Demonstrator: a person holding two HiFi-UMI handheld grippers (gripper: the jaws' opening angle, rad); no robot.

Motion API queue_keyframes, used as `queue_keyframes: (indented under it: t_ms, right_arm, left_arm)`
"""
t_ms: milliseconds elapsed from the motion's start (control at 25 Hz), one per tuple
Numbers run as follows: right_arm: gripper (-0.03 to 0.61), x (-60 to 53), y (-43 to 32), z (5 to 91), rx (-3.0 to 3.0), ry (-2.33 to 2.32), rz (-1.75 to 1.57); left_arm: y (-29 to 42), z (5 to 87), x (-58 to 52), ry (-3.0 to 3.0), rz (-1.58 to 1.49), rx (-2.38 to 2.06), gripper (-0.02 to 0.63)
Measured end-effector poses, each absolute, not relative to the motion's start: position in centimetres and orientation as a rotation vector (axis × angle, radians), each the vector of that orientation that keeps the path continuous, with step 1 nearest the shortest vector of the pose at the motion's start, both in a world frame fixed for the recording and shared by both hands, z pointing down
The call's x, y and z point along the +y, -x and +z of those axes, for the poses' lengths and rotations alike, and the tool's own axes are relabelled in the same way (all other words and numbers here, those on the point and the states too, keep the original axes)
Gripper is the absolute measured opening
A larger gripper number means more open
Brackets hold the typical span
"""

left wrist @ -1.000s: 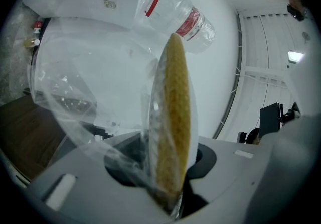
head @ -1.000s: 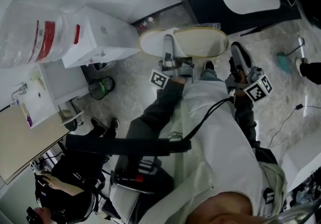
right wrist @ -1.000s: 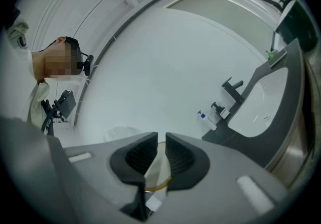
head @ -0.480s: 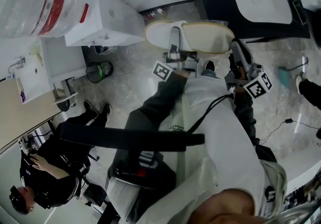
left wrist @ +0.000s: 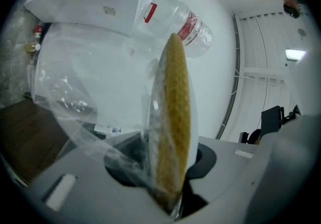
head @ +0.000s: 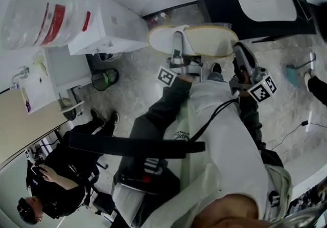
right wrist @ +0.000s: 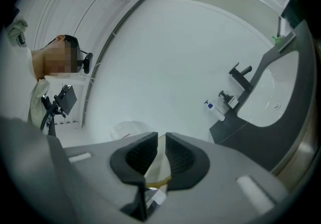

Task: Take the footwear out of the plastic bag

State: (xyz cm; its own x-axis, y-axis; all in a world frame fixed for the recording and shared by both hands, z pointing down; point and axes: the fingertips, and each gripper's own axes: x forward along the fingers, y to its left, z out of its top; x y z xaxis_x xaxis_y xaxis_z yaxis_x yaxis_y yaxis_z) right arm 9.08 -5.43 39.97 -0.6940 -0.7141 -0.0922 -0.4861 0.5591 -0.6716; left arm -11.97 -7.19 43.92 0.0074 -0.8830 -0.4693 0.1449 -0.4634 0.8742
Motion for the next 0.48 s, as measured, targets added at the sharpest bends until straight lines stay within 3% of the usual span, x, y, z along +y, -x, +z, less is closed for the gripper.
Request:
queue_keyframes:
  t_ms: [480]
  right_arm:
    - [0.038,-4.84,-9.14,40.42,2.487,1.156,-0.809]
  left_arm:
    - [12.40,44.03,-7.27,-1.485,-1.547,-0.793,0.115]
